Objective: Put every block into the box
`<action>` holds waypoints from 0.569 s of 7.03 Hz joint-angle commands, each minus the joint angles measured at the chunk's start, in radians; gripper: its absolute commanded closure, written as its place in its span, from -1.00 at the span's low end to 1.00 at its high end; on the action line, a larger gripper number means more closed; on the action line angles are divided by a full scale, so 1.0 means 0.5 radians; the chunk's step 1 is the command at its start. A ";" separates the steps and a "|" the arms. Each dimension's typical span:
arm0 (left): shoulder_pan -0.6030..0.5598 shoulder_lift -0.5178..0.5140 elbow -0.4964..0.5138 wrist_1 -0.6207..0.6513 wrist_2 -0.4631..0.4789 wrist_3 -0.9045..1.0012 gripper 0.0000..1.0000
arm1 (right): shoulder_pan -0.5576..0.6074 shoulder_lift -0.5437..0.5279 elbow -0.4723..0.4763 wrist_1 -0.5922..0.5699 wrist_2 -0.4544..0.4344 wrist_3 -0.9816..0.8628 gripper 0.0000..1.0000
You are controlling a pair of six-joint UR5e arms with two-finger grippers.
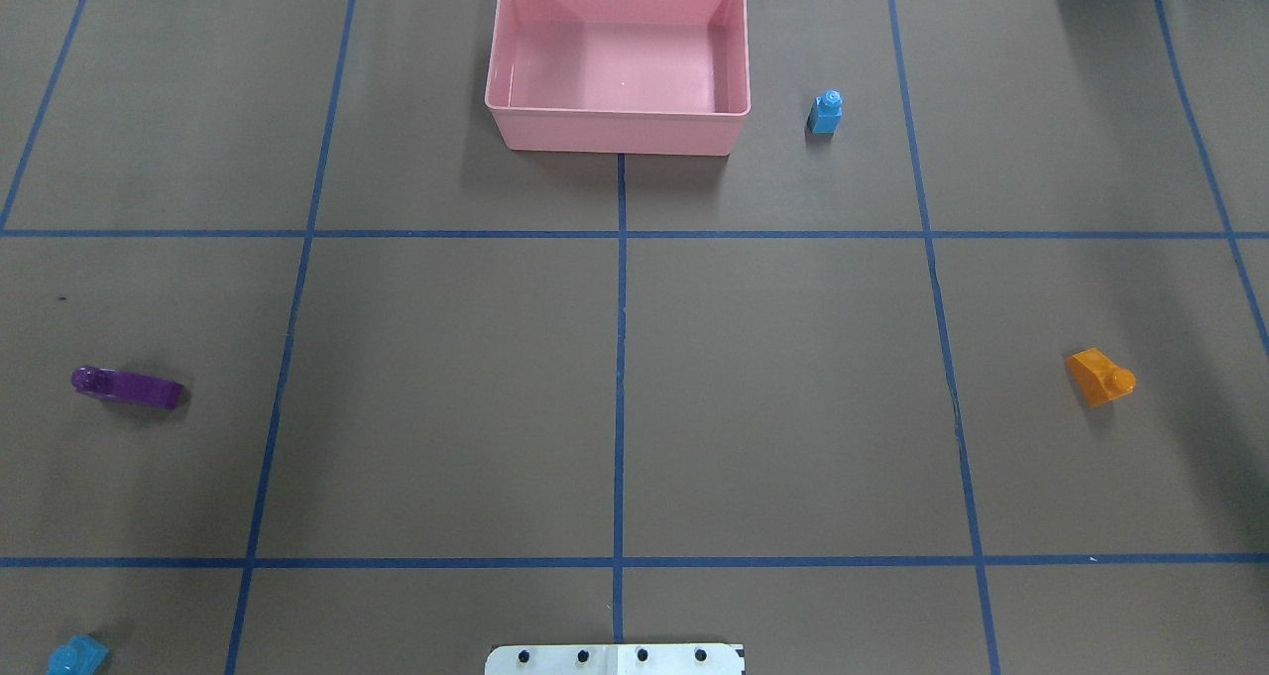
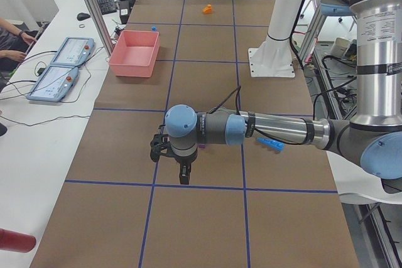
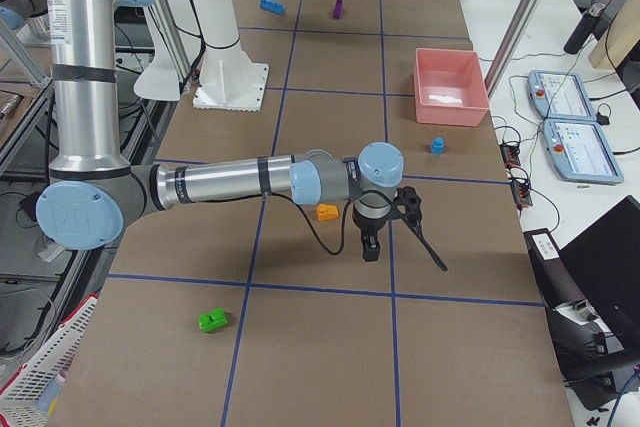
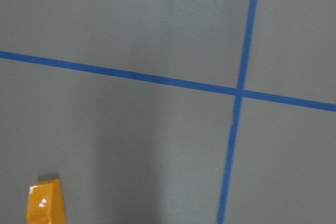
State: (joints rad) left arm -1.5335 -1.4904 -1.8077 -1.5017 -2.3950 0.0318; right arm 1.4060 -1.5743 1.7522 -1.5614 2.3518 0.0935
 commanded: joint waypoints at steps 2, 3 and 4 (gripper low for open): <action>0.134 -0.020 0.013 -0.294 -0.002 -0.011 -1.00 | -0.483 0.050 0.153 0.308 -0.010 0.644 -1.00; 0.137 -0.038 0.026 -0.301 0.001 -0.020 -1.00 | -0.578 0.029 0.150 0.431 -0.028 0.650 -1.00; 0.143 -0.044 0.032 -0.301 0.007 -0.087 -1.00 | -0.612 -0.035 0.150 0.469 -0.058 0.648 -1.00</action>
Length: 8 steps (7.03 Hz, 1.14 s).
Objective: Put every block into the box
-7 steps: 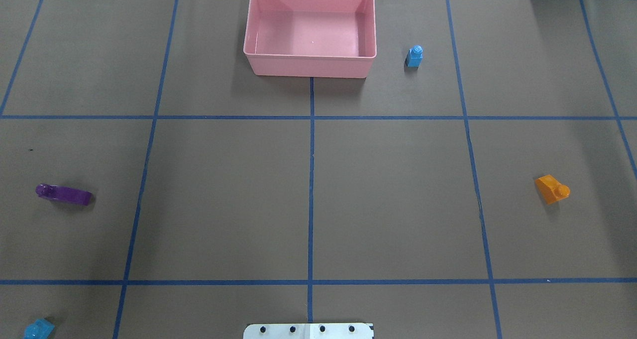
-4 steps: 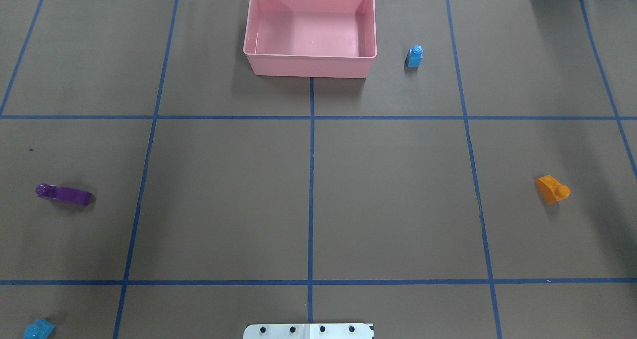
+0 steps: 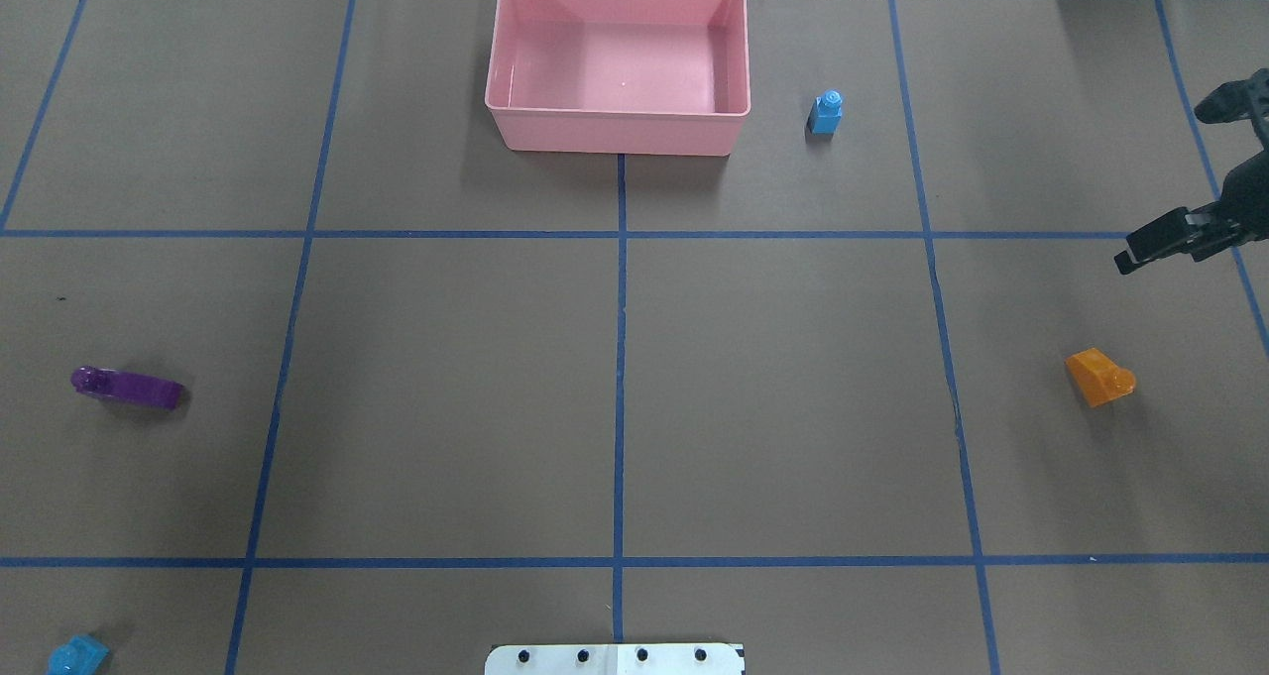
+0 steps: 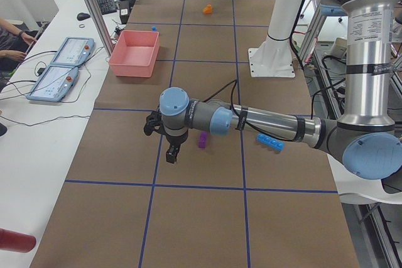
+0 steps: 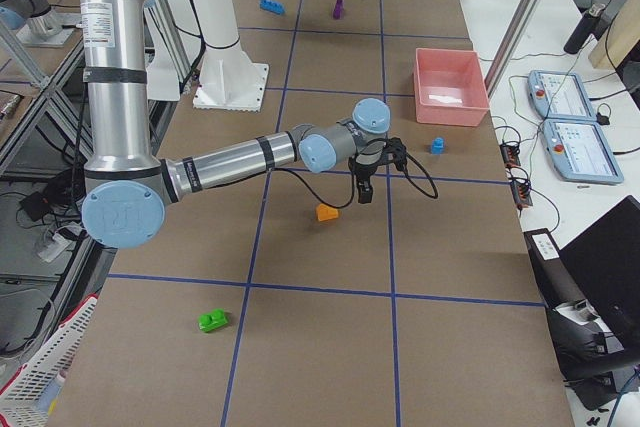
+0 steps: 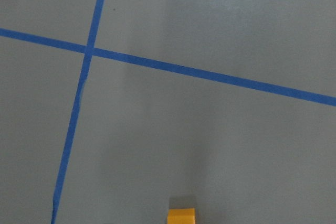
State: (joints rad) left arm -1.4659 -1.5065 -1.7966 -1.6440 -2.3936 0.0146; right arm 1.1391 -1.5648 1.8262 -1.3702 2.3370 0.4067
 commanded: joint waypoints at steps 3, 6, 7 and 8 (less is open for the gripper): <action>0.008 -0.009 0.037 -0.019 -0.002 -0.124 -1.00 | -0.342 -0.091 -0.017 0.080 -0.225 0.021 -1.00; 0.008 -0.009 0.040 -0.019 -0.005 -0.127 -1.00 | -0.416 -0.110 -0.133 0.080 -0.225 0.003 -1.00; 0.008 -0.009 0.037 -0.019 -0.005 -0.130 -1.00 | -0.431 -0.107 -0.182 0.083 -0.225 0.003 -0.99; 0.008 -0.009 0.037 -0.019 -0.008 -0.131 -1.00 | -0.443 -0.107 -0.195 0.080 -0.225 0.009 -0.63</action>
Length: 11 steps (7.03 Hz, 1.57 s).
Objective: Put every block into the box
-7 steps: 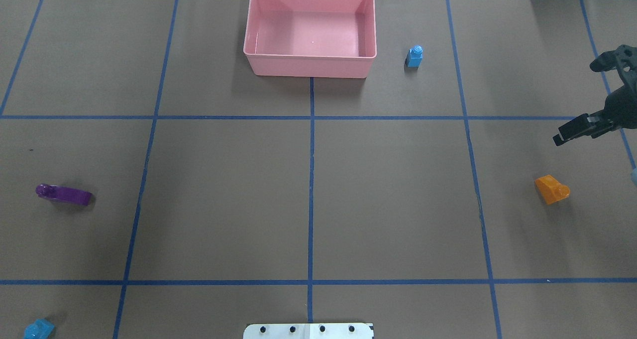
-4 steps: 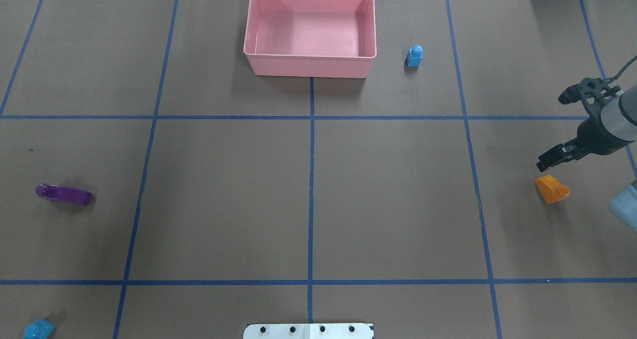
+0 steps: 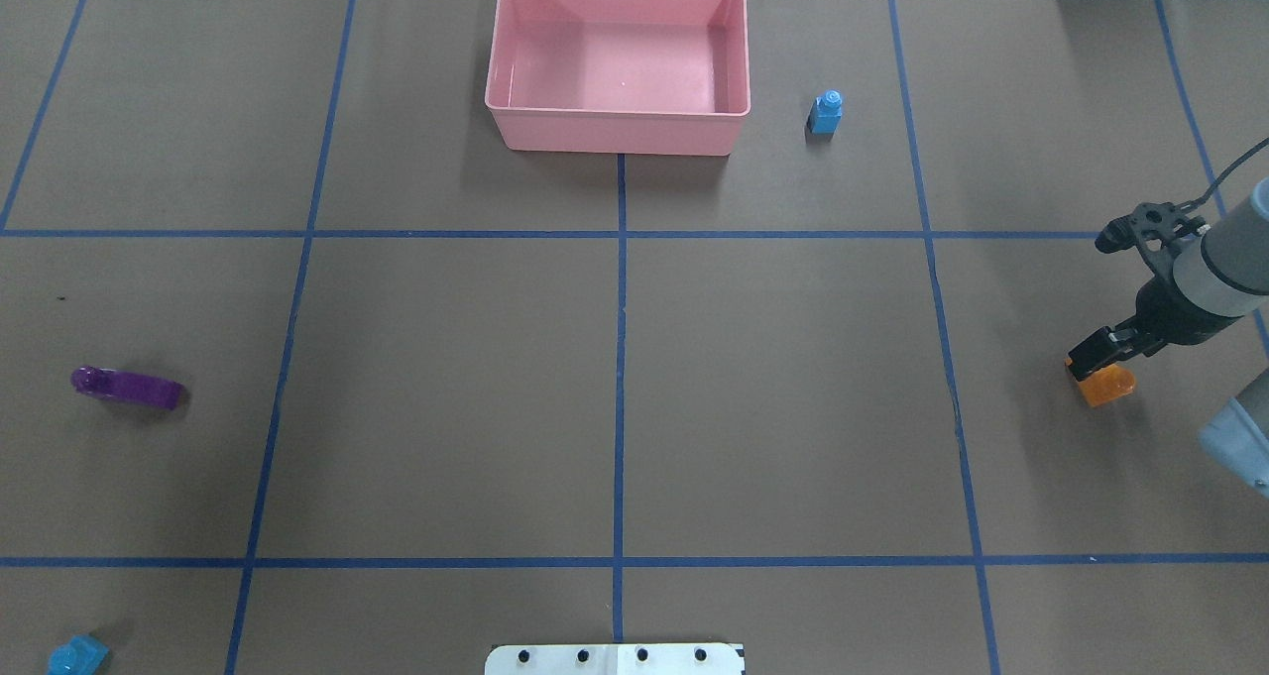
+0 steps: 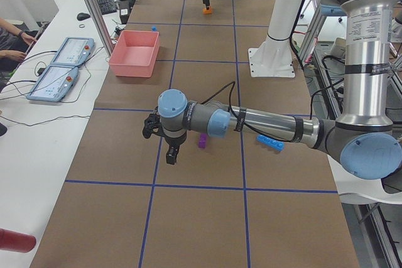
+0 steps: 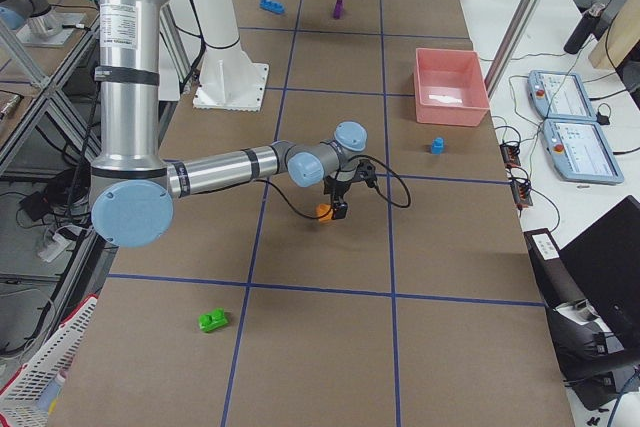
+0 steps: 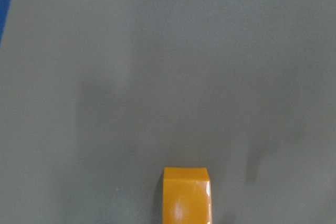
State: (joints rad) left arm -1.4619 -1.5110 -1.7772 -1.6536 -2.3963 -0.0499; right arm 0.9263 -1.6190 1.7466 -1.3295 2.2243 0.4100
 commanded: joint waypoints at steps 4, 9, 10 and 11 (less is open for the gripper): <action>0.003 0.003 -0.011 -0.003 -0.003 -0.002 -1.00 | -0.021 0.014 -0.045 -0.001 0.027 0.020 1.00; 0.520 0.031 -0.038 -0.395 0.086 0.051 -1.00 | 0.292 0.050 0.351 -0.010 0.079 0.252 1.00; 0.631 0.031 -0.047 -0.523 0.159 0.136 -0.99 | 0.301 0.178 0.357 -0.010 0.107 0.391 1.00; 0.693 0.031 -0.047 -0.528 0.169 0.358 -0.99 | 0.298 0.289 0.354 -0.010 0.141 0.544 1.00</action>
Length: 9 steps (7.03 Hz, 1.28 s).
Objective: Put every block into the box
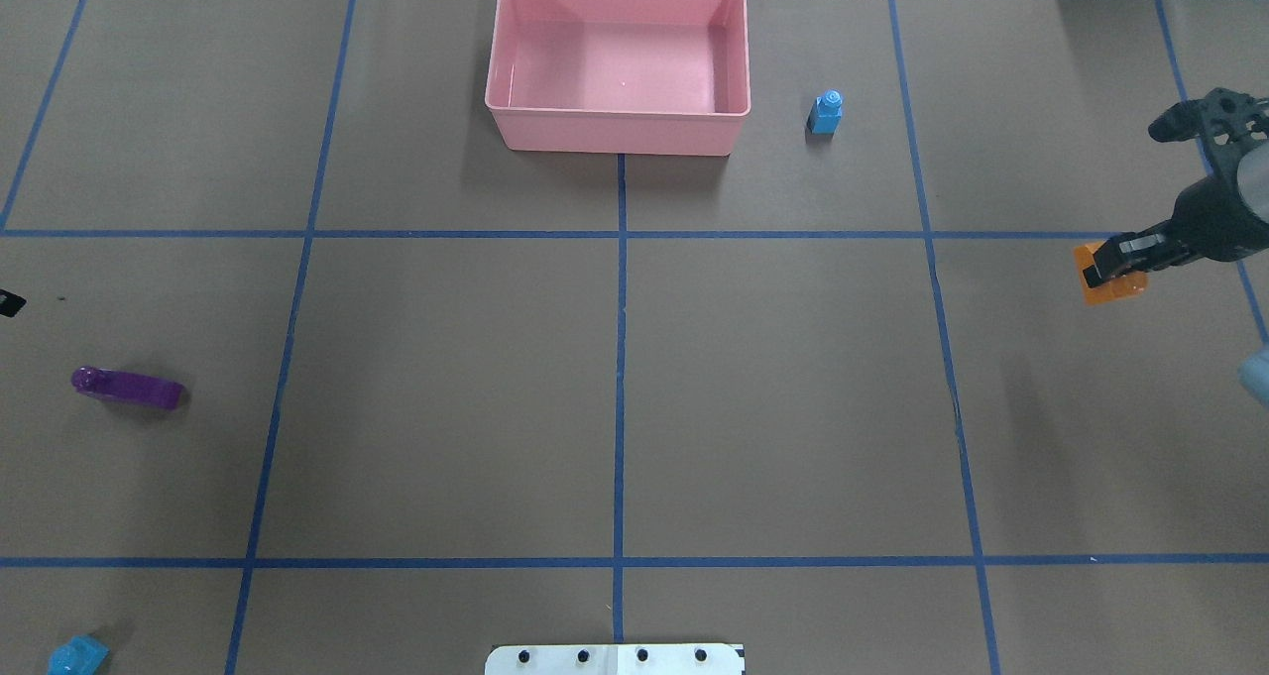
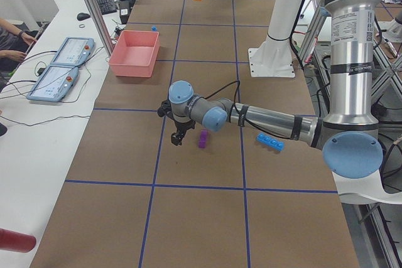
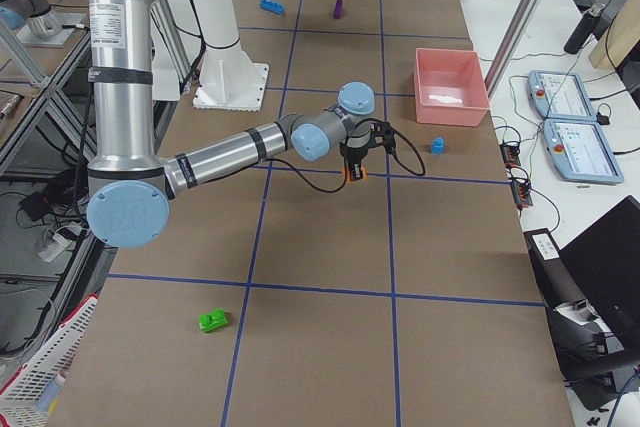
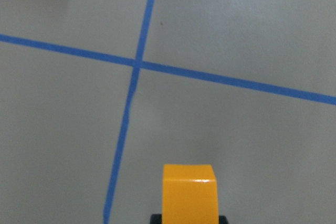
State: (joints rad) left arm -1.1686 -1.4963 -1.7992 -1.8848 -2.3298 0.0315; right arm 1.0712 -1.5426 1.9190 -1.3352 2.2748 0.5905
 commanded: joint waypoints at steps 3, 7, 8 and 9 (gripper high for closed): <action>0.305 0.057 -0.003 -0.160 0.125 0.419 -0.99 | -0.001 0.440 -0.009 -0.005 0.040 0.594 1.00; 0.533 0.050 0.000 -0.207 0.365 0.407 -0.99 | -0.056 0.704 -0.073 -0.011 0.037 0.932 1.00; 0.561 0.044 0.000 -0.207 0.365 0.400 -1.00 | -0.068 0.741 -0.074 -0.011 0.037 0.997 1.00; 0.570 0.041 0.009 -0.207 0.365 0.397 -1.00 | -0.081 0.799 -0.128 -0.011 0.031 1.009 1.00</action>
State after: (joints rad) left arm -0.8943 -1.4734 -1.7980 -1.9879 -2.1497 0.2326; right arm 1.0385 -1.1760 1.8770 -1.3402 2.2926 1.0739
